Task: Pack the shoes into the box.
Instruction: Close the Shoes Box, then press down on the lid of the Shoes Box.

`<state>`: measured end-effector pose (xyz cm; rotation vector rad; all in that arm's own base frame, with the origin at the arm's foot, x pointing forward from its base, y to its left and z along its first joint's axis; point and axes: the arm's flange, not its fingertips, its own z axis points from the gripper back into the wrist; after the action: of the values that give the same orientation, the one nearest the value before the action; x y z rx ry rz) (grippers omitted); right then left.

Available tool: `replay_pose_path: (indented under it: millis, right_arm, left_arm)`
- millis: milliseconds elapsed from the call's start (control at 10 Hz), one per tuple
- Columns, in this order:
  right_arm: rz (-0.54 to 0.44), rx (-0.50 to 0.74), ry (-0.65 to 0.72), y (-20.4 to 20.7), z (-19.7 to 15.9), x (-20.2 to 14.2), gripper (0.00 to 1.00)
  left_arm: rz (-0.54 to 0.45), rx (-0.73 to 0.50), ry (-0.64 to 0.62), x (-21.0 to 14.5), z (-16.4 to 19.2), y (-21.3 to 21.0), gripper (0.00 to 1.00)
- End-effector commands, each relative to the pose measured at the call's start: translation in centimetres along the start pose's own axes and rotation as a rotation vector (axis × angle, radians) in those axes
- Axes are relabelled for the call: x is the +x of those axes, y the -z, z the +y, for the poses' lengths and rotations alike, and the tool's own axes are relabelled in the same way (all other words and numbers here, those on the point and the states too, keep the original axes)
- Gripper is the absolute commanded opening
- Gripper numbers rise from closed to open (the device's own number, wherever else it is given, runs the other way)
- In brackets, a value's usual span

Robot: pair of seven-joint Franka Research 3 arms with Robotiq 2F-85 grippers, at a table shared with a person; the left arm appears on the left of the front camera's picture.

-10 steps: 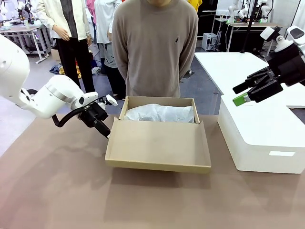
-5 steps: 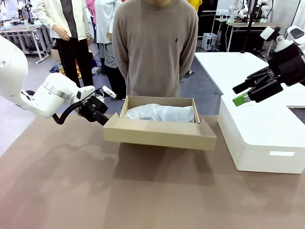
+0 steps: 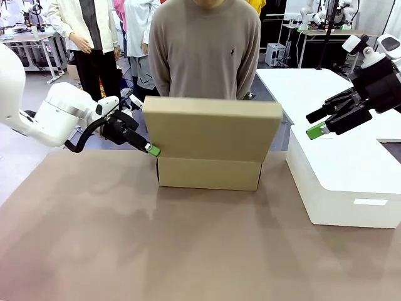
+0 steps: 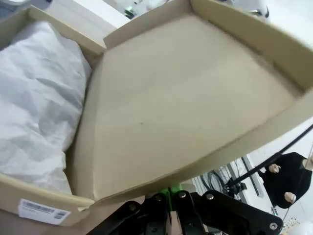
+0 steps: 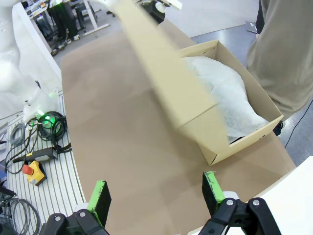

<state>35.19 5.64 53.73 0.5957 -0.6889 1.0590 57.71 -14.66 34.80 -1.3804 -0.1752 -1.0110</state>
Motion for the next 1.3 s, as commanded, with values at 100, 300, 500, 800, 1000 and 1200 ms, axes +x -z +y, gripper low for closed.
replay_pose_path:
  millis: [100,300,500,800,1000,1200]
  right_arm:
    - [-0.037,0.008,-0.019,0.2,-0.3,0.2,1.00]
    - [-0.037,0.008,-0.019,0.2,-0.3,0.2,1.00]
    - [-0.037,0.008,-0.019,0.2,-0.3,0.2,1.00]
    - [-0.037,0.008,-0.019,0.2,-0.3,0.2,1.00]
    - [-0.037,0.008,-0.019,0.2,-0.3,0.2,1.00]
    - [-0.037,0.008,-0.019,0.2,-0.3,0.2,1.00]
  left_arm:
    - [-0.051,0.156,-0.024,1.0,-2.0,0.3,0.00]
    - [-0.055,0.291,-0.052,1.6,-2.6,-0.3,0.00]
    - [-0.051,0.402,-0.099,1.8,-3.0,-0.9,0.00]
    - [-0.061,0.391,-0.070,2.3,-2.3,-1.7,0.00]
    - [-0.061,0.391,-0.070,2.3,-2.3,-1.7,0.00]
    - [-0.061,0.391,-0.070,2.3,-2.3,-1.7,0.00]
